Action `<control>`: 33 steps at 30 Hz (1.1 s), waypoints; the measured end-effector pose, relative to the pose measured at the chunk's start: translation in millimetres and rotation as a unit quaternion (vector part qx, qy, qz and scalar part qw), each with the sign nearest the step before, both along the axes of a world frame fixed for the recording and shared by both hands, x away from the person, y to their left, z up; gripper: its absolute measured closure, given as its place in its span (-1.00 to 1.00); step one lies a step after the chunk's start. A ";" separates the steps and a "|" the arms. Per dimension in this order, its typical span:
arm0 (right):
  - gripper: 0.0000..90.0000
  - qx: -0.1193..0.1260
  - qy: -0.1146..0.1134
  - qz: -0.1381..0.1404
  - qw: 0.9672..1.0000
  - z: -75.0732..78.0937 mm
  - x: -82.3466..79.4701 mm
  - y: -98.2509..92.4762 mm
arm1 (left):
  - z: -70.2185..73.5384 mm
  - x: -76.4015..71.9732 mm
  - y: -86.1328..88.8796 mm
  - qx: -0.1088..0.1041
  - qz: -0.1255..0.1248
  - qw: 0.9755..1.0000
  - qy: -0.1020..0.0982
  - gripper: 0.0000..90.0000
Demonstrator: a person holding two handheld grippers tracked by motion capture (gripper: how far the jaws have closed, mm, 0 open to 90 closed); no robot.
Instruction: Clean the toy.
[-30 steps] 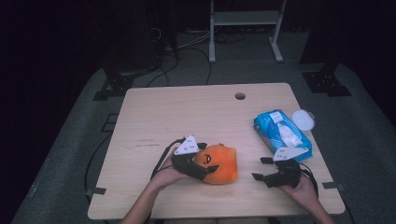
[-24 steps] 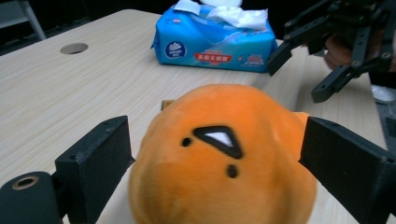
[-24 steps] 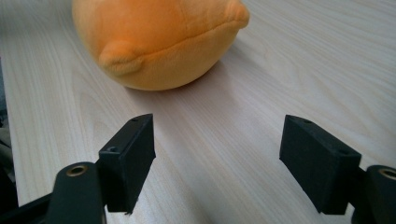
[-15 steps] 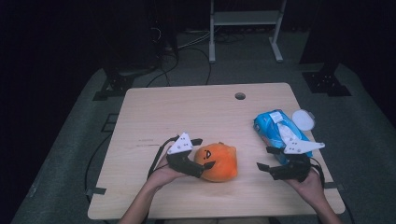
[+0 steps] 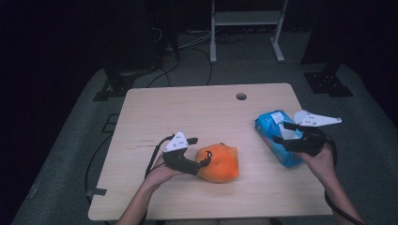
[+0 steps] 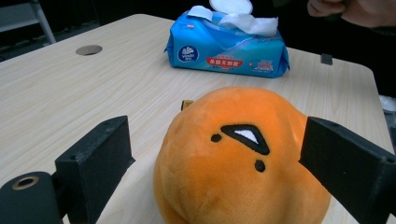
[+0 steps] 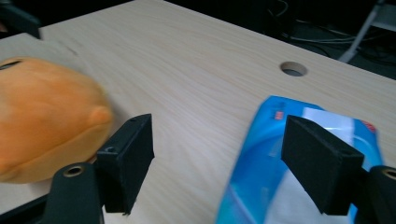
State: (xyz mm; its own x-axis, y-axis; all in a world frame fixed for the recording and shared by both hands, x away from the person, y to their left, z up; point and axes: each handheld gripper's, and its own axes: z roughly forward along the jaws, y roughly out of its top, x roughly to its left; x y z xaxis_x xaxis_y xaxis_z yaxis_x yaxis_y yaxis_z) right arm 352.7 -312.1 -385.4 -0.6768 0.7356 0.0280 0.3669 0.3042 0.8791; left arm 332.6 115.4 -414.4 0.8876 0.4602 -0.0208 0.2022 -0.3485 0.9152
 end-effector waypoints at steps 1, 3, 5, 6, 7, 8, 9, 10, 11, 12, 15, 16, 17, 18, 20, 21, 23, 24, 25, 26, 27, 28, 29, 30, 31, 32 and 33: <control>-0.46 -0.001 0.001 -0.005 1.000 0.0 3.1 -3.3 | 0.1 -0.2 0.0 0.000 0.001 1.000 -0.002 -0.81; -0.43 0.001 0.002 -0.018 1.000 -0.9 8.7 -10.5 | 0.3 -0.6 -0.2 -0.002 0.002 1.000 -0.002 -0.81; -0.39 -0.002 0.005 -0.028 1.000 -3.4 12.3 -15.6 | -0.3 -1.1 -1.5 0.000 -0.001 1.000 -0.002 -0.81; -0.39 -0.002 0.005 -0.028 1.000 -3.4 12.3 -15.6 | -0.3 -1.1 -1.5 0.000 -0.001 1.000 -0.002 -0.81; -0.31 -0.009 0.015 -0.042 0.999 -8.2 16.0 -21.1 | -1.1 -1.2 -2.7 0.004 -0.004 1.000 -0.002 -0.81; -0.27 -0.011 0.017 -0.046 0.999 -10.1 16.8 -22.8 | -1.8 -1.1 -3.4 0.004 -0.005 1.000 0.000 -0.81; -0.23 -0.015 0.019 -0.051 0.998 -12.5 17.8 -25.0 | -2.4 -0.8 -3.8 0.006 -0.006 1.000 0.000 -0.81; -0.18 -0.018 0.023 -0.056 0.998 -15.0 18.6 -27.0 | -3.0 -0.7 -4.1 0.006 -0.005 1.000 0.000 -0.81; -0.12 -0.017 0.027 -0.061 0.998 -17.3 19.1 -28.9 | -3.5 -0.4 -3.9 0.005 -0.002 1.000 -0.002 -0.81; -0.05 -0.016 0.031 -0.064 0.997 -19.7 19.6 -30.4 | -3.7 -0.2 -3.3 0.006 -0.001 1.000 0.000 -0.81; 0.13 -0.025 0.043 -0.073 0.996 -25.9 21.8 -32.6 | -3.7 -0.1 -1.9 0.005 0.002 1.000 0.000 -0.81; 0.17 -0.026 0.046 -0.077 0.996 -27.9 22.5 -33.0 | -3.3 -0.2 -1.3 0.004 0.002 1.000 -0.001 -0.81; 0.21 -0.028 0.048 -0.083 0.995 -29.8 23.3 -33.2 | -3.0 -0.5 -1.1 0.002 0.002 1.000 0.000 -0.81; 0.27 -0.030 0.052 -0.085 0.995 -31.6 24.2 -33.4 | -3.0 -0.5 -1.1 0.002 0.002 1.000 0.000 -0.81; 0.33 -0.037 0.059 -0.092 0.993 -35.8 26.2 -33.0 | -2.9 -1.3 -1.2 0.003 -0.001 1.000 0.001 -0.81; 0.37 -0.037 0.066 -0.095 0.993 -38.0 27.6 -33.1 | -3.9 -2.1 -2.3 0.006 -0.003 1.000 0.001 -0.81; 0.51 -0.035 0.070 -0.093 0.993 -42.0 28.5 -33.1 | -4.8 -2.5 -3.1 0.012 -0.004 1.000 0.000 -0.81; 0.51 -0.035 0.070 -0.093 0.993 -42.0 28.5 -33.1 | -4.8 -2.5 -3.1 0.012 -0.004 1.000 0.000 -0.81; 0.68 -0.031 0.075 -0.091 0.993 -44.3 27.9 -32.6 | -5.3 -2.7 -3.5 0.014 -0.005 1.000 0.002 -0.81; 0.68 -0.031 0.075 -0.091 0.993 -44.3 27.9 -32.6 | -5.5 -2.7 -3.6 0.014 -0.006 1.000 0.002 -0.81; 0.76 -0.031 0.076 -0.090 0.993 -45.2 27.5 -32.4 | -6.0 -2.2 -3.6 0.012 -0.006 1.000 0.002 -0.81; 0.80 -0.029 0.080 -0.090 0.992 -44.5 27.4 -32.7 | -6.3 -2.1 -3.7 0.011 -0.005 1.000 0.004 -0.81; 0.82 -0.031 0.082 -0.090 0.992 -43.6 27.5 -33.4 | -6.6 -2.0 -3.5 0.011 -0.005 1.000 0.005 -0.81; 0.82 -0.031 0.082 -0.090 0.992 -43.6 27.5 -33.4 | -6.6 -2.0 -3.5 0.011 -0.005 1.000 0.005 -0.81; 0.82 -0.032 0.085 -0.089 0.992 -42.1 27.7 -34.5 | -6.7 -2.1 -3.3 0.012 -0.005 1.000 0.005 -0.81; 0.84 -0.024 0.081 -0.091 0.992 -36.7 26.1 -37.3 | -6.8 -2.6 -2.6 0.012 -0.007 1.000 0.006 -0.81; 0.84 -0.019 0.079 -0.091 0.993 -34.3 24.9 -38.3 | -7.0 -3.0 -2.4 0.010 -0.007 1.000 0.006 -0.81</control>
State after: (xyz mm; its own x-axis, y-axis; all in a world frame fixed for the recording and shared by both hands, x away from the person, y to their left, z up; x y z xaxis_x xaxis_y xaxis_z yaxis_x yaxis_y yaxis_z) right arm 377.6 -350.4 -419.7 -0.5217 0.8480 0.0934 0.5507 0.2511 0.7961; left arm 329.5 112.9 -421.4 0.8932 0.4490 -0.0230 0.2090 -0.3695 0.9054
